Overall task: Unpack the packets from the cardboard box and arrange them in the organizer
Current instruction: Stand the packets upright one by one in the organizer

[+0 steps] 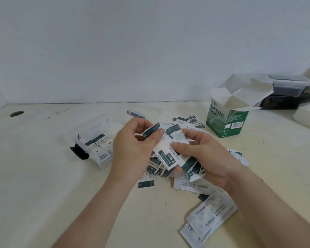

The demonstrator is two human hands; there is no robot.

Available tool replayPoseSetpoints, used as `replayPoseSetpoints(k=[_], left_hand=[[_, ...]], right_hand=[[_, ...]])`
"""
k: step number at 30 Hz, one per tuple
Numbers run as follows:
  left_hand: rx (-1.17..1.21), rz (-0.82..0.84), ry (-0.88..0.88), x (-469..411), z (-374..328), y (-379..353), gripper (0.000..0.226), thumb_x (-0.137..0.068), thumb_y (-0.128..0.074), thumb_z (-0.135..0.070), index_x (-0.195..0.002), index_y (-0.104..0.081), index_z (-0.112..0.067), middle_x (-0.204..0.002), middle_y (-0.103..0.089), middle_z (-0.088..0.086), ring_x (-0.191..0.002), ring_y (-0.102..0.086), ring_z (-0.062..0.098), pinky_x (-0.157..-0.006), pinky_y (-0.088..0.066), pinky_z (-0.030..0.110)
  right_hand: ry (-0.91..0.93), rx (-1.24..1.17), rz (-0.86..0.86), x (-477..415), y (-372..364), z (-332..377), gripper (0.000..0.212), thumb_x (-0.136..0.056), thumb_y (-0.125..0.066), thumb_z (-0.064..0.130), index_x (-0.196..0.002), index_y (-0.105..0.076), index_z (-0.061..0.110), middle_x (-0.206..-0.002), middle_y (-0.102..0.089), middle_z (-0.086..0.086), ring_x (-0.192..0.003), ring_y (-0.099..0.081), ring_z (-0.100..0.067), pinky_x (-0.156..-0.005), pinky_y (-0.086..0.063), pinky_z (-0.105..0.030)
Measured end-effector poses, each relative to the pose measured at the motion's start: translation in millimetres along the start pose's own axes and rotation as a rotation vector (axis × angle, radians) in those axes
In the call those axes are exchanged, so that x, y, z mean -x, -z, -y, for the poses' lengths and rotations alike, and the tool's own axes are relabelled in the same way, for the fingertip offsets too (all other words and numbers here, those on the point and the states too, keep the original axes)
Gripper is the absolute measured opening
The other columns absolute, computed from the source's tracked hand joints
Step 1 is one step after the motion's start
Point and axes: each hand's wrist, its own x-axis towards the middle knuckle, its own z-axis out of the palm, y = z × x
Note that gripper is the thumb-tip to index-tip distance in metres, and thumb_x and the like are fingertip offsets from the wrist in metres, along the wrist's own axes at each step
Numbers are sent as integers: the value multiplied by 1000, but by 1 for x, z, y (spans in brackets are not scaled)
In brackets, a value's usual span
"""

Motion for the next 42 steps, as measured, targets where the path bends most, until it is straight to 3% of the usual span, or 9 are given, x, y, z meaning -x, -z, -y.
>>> replayPoseSetpoints(k=[3,5,7,11,20,25,31,36,42], left_hand=[[34,84,87,3,-4,-1,24,-75,-80,-15,-91,-63,-19,-76,-74,-3,-62,-72,15,-51,-57,32],[-34,51,43,4,-5,2,18,-75,-80,-14,-83,-66,-23,-71,-74,-6,-62,-72,12,-54,-58,34],[-98,-2,-12,2,-5,4,14,-76,-80,-17,-77,-68,-25,-68,-73,-9,-62,-71,10,-58,-59,40],[-176,-57,-95,3,-3,4,19,-77,-79,-20,-73,-69,-35,-67,-72,-14,-65,-70,9,-64,-59,41],[6,88,121,0,-6,5,25,-75,-79,-9,-92,-64,-16,-75,-74,-1,-66,-73,17,-60,-60,38],[-27,45,74,-2,-5,6,29,-74,-79,-4,-87,-64,-25,-71,-74,-5,-64,-72,15,-60,-59,36],[8,89,108,-4,-4,9,28,-75,-78,-2,-79,-69,-28,-75,-75,-6,-70,-73,15,-70,-60,37],[110,126,187,-4,-4,9,26,-75,-76,1,-88,-70,-21,-81,-76,1,-76,-73,21,-72,-59,38],[174,140,212,-6,-1,10,28,-79,-73,1,-102,-68,-14,-85,-76,5,-79,-73,23,-69,-59,36]], right_hand=[[146,101,-92,-1,-1,-2,28,-84,-67,0,-111,-65,-1,-99,-73,-21,-78,-72,-30,-64,-61,-36],[105,43,-100,0,0,0,12,-91,-61,6,-98,-71,5,-93,-74,-18,-74,-72,-25,-61,-60,-33],[52,-45,-102,0,4,2,22,-95,-55,5,-88,-75,9,-90,-75,-17,-71,-73,-23,-58,-61,-32],[58,-49,-65,-2,7,2,24,-91,-57,-1,-114,-65,0,-103,-72,-22,-83,-73,-29,-66,-62,-38],[249,76,-154,-4,1,-4,36,-76,-68,-11,-109,-65,3,-101,-75,-13,-89,-73,-29,-69,-61,-37],[91,-14,-119,-3,4,0,23,-95,-54,1,-115,-63,1,-105,-73,-18,-90,-72,-31,-73,-61,-40],[139,-82,-293,-3,15,7,26,-87,-59,-6,-113,-64,-2,-100,-75,-15,-90,-73,-27,-73,-61,-39],[37,-48,-294,-3,10,6,23,-91,-60,0,-112,-65,10,-94,-75,-17,-75,-72,-27,-62,-61,-40],[-82,-15,-230,0,11,9,17,-96,-56,15,-111,-65,18,-97,-75,-15,-81,-72,-29,-77,-57,-48]])
